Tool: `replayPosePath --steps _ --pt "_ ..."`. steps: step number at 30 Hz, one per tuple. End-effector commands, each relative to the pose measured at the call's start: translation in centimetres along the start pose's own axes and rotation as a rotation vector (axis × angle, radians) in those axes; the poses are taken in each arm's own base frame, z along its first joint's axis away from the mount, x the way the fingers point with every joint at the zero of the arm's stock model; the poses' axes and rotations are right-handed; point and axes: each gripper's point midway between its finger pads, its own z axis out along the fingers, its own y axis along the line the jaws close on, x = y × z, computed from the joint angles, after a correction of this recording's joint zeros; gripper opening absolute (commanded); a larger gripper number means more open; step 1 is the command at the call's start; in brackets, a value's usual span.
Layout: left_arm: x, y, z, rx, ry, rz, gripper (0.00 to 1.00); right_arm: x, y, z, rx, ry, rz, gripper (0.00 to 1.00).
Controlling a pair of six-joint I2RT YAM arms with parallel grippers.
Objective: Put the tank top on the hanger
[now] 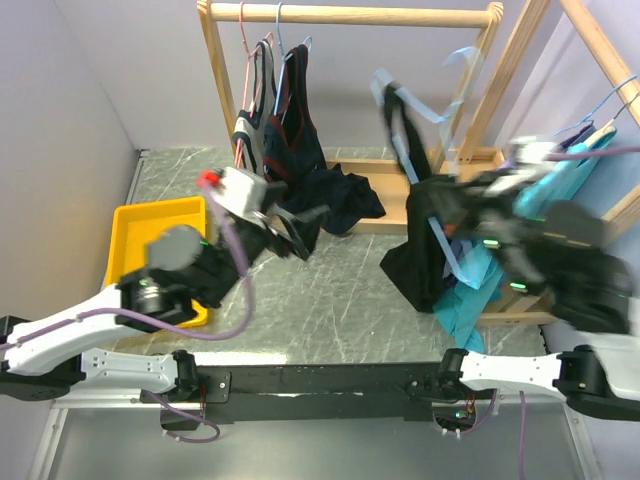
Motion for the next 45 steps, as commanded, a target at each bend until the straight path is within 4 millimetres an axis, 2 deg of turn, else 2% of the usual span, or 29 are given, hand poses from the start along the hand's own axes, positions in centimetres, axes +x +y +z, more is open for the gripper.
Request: replayPosePath --steps 1,3,4,5,6,8,11,12,14,15,16,17,18,19,20,22,23,26,31,32,33,37,45 --pt "3.5 0.3 -0.7 -0.015 0.057 -0.063 0.89 4.9 0.9 3.4 0.059 0.113 -0.053 0.0" --pt "4.6 0.6 -1.0 -0.022 0.077 -0.076 0.89 6.8 0.5 5.2 0.072 0.154 -0.053 0.0" --pt "5.7 0.7 -1.1 -0.026 0.095 -0.068 0.89 7.2 0.3 5.8 0.068 0.162 -0.044 0.0" --pt "6.2 0.7 -1.2 -0.028 0.105 -0.068 0.89 7.1 -1.5 6.8 0.119 0.154 -0.035 0.0" --pt "6.9 0.9 -1.4 -0.033 0.116 -0.072 0.9 7.6 -1.2 7.6 0.089 0.164 -0.022 0.0" --pt "7.6 1.1 -1.6 -0.039 0.128 -0.069 0.9 7.9 -2.1 9.2 0.116 0.176 -0.022 0.0" --pt "8.4 1.3 -1.9 -0.037 0.141 -0.072 0.9 7.1 -2.7 11.6 0.134 0.149 -0.019 0.0" --pt "8.8 1.3 -1.9 -0.037 0.148 -0.068 0.9 5.6 -2.8 12.1 0.143 0.102 -0.012 0.0" --pt "9.4 1.4 -2.0 -0.044 0.169 -0.052 0.9 4.7 -3.1 13.5 0.167 0.073 -0.015 0.0" --pt "9.6 1.5 -2.0 -0.047 0.177 -0.048 0.9 3.4 -3.0 13.8 0.168 0.045 -0.009 0.0" --pt "9.8 1.5 -2.1 -0.049 0.184 -0.044 0.91 2.8 -3.3 14.2 0.175 0.036 -0.008 0.0" --pt "10.0 1.7 -2.2 -0.053 0.19 -0.039 0.91 3.1 -3.5 15.3 0.19 0.051 -0.015 0.0" --pt "10.1 1.8 -2.3 -0.053 0.19 -0.039 0.91 1.7 -3.6 15.4 0.196 0.02 -0.011 0.0" --pt "10.3 1.8 -2.4 -0.049 0.193 -0.038 0.91 1.3 -4.0 15.7 0.212 0.013 -0.011 0.0" --pt "10.3 1.8 -2.5 -0.048 0.194 -0.038 0.91 1.6 -4.3 16.8 0.22 0.028 -0.016 0.0" --pt "10.4 1.8 -2.5 -0.041 0.198 -0.037 0.91 0.1 -5.0 17.3 0.234 0.003 -0.004 0.0" --pt "10.4 1.8 -2.5 -0.038 0.197 -0.038 0.91 0.5 -5.2 18.3 0.237 0.018 -0.007 0.0" --pt "10.5 1.3 -2.5 -0.015 0.204 -0.037 0.91 -0.9 -5.7 19.5 0.234 -0.012 0.003 0.0" --pt "10.2 0.9 -2.2 -0.005 0.2 -0.038 0.91 -1.7 -6.5 21.3 0.243 -0.014 0.007 0.0" --pt "10.1 0.9 -2.2 -0.001 0.197 -0.039 0.91 -1.1 -6.9 22.2 0.25 0.002 0.004 0.0" --pt "10.2 0.8 -2.2 0.003 0.199 -0.04 0.91 -1.9 -7.0 22.2 0.245 -0.01 0.007 0.0" --pt "10.3 0.7 -2.3 0.009 0.196 -0.052 0.91 -1.0 -7.9 24.0 0.257 0.019 0.012 0.0" --pt "11.3 0.8 -2.6 0.008 0.213 -0.067 0.91 1.6 -9.6 25.2 0.275 0.071 0.028 0.0"
